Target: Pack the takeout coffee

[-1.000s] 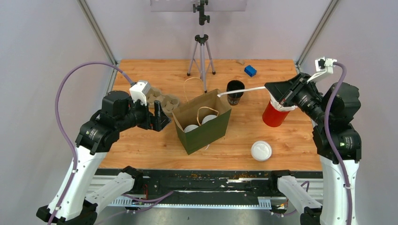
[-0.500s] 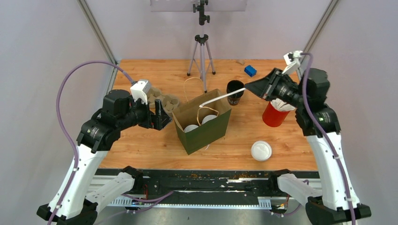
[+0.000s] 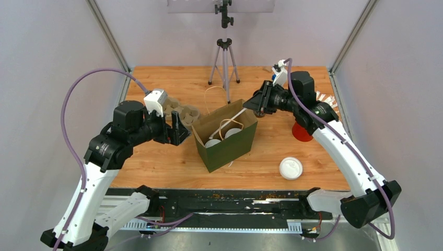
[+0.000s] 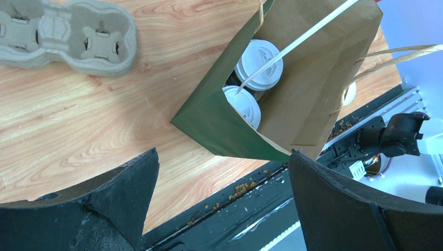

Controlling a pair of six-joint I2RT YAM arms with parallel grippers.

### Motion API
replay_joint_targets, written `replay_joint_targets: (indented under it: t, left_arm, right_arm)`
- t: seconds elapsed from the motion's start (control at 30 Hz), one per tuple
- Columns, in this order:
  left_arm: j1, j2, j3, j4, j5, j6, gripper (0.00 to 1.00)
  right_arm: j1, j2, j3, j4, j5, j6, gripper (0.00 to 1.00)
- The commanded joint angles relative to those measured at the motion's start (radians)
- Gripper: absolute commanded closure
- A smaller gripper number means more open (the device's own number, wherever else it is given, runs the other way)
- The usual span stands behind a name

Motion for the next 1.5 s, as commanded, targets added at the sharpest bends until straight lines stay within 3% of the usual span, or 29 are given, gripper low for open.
replay_joint_targets:
  t: [0.0,0.2,0.47,0.67,1.1,1.47]
  left_arm:
    - [-0.006,-0.017,0.030,0.024,-0.004,0.004,0.00]
    - [-0.006,-0.030,0.019,0.021,-0.012,0.007,0.00]
    - [-0.006,-0.047,0.021,0.009,-0.015,0.017,0.00]
    - [-0.006,-0.051,0.014,0.025,-0.003,0.011,0.00]
    - [-0.006,-0.038,0.014,0.031,0.013,0.012,0.00]
    - [-0.006,-0.030,0.023,0.025,0.016,0.012,0.00]
  right_arm:
    - [0.000,-0.008,0.017,-0.045,0.066,-0.038,0.75]
    - [-0.043,-0.021,0.110,-0.156,0.185,-0.138,0.60]
    - [-0.158,-0.028,0.206,-0.325,0.357,-0.347,0.59]
    - [-0.205,-0.023,0.190,-0.465,0.672,-0.493,0.59]
    - [-0.310,0.046,0.119,-0.541,0.683,-0.626,0.65]
    - [-0.323,0.052,-0.023,-0.407,0.734,-0.730,0.68]
